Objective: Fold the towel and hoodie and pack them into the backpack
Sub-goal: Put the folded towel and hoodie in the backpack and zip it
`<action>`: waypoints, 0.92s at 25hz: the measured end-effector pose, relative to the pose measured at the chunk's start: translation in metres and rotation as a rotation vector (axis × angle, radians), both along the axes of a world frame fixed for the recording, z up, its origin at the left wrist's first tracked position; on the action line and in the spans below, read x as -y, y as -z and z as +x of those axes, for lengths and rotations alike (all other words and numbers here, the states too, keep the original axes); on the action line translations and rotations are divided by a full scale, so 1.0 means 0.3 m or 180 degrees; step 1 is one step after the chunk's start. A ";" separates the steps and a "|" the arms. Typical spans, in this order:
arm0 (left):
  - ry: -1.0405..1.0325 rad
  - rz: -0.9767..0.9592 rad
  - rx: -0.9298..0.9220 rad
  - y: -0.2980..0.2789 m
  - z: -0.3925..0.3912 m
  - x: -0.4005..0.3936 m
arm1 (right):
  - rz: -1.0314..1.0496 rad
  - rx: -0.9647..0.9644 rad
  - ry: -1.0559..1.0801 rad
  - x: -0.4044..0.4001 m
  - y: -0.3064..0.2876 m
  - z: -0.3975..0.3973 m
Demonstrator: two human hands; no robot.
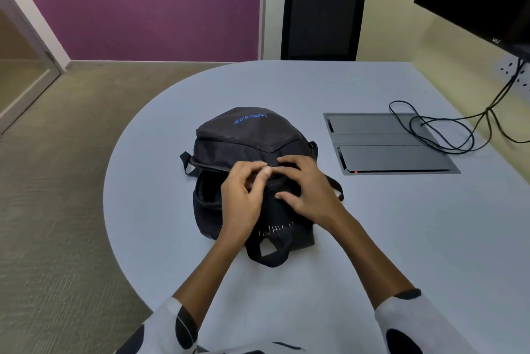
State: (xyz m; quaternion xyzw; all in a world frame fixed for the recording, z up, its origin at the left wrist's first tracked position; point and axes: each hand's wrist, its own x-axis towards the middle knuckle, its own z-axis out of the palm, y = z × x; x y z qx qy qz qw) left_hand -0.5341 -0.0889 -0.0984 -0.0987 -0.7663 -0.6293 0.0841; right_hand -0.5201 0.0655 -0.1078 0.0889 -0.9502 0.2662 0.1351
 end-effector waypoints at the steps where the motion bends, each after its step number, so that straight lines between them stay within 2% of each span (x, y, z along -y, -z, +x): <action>1: 0.0012 0.0386 0.0264 -0.023 0.000 0.003 | 0.0342 0.0034 -0.0082 0.022 0.008 -0.010; 4: 0.0055 0.1306 0.0699 -0.072 0.001 0.018 | 0.0720 -0.0092 0.0175 0.085 0.017 -0.050; 7: -0.0234 0.2029 0.0998 -0.096 -0.014 0.049 | 0.0281 -0.0453 0.0466 0.089 0.007 -0.071; 12: -0.0578 0.3355 0.1886 -0.094 -0.077 0.123 | -0.0163 -0.0553 0.0468 0.043 0.005 -0.070; 14: -0.0876 0.3588 0.1902 -0.072 -0.143 0.219 | -0.0319 -0.0557 0.0551 -0.001 0.007 -0.066; 17: -0.0904 0.3084 0.1928 -0.034 -0.171 0.317 | -0.0339 -0.0424 0.0631 -0.084 0.005 -0.063; 21: -0.0450 0.1652 0.1856 0.022 -0.137 0.302 | 0.0008 0.0158 0.0468 -0.097 -0.017 -0.052; 23: -0.0275 0.0996 0.1822 0.041 -0.133 0.290 | 0.0210 0.0121 0.0176 -0.014 -0.026 -0.040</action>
